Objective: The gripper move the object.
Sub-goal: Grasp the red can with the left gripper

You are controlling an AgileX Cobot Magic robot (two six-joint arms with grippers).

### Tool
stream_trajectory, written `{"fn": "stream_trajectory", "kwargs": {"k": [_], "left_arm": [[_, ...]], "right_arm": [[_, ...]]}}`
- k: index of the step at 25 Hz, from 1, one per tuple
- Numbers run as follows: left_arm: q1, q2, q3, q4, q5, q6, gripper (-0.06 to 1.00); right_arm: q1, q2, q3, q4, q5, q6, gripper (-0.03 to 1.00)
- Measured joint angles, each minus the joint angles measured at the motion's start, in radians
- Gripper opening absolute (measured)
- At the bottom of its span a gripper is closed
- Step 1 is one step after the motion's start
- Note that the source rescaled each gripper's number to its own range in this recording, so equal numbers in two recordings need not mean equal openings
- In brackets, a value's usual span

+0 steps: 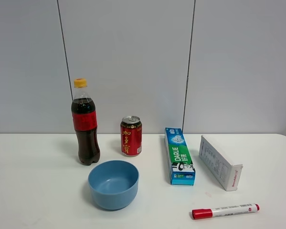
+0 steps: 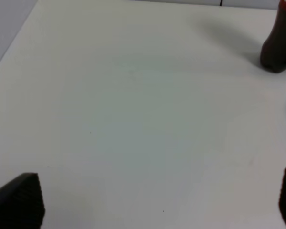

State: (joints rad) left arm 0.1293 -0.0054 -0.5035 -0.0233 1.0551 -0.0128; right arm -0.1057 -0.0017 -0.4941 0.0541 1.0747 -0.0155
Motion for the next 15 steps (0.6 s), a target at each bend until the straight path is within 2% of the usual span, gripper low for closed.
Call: {"fn": "stream_trajectory", "kwargs": {"k": [5,9,10,13,15], "left_arm": [[0.000,0.029,-0.018,-0.005,0.000,0.000,1.00],[0.000,0.197,-0.142,-0.011,-0.029,0.049,1.00],[0.000,0.306,-0.220,-0.018,-0.061,0.081,1.00],[0.000,0.473,-0.333,-0.088,-0.125,0.153,1.00],[0.000,0.576,-0.388,-0.177,-0.172,0.217,1.00]], "right_arm": [[0.000,0.000,0.000,0.000,0.000,0.000,1.00],[0.000,0.000,0.000,0.000,0.000,0.000,1.00],[0.000,0.000,0.000,0.000,0.000,0.000,1.00],[0.000,0.000,0.000,0.000,0.000,0.000,1.00],[0.000,0.000,0.000,0.000,0.000,0.000,1.00]]}}
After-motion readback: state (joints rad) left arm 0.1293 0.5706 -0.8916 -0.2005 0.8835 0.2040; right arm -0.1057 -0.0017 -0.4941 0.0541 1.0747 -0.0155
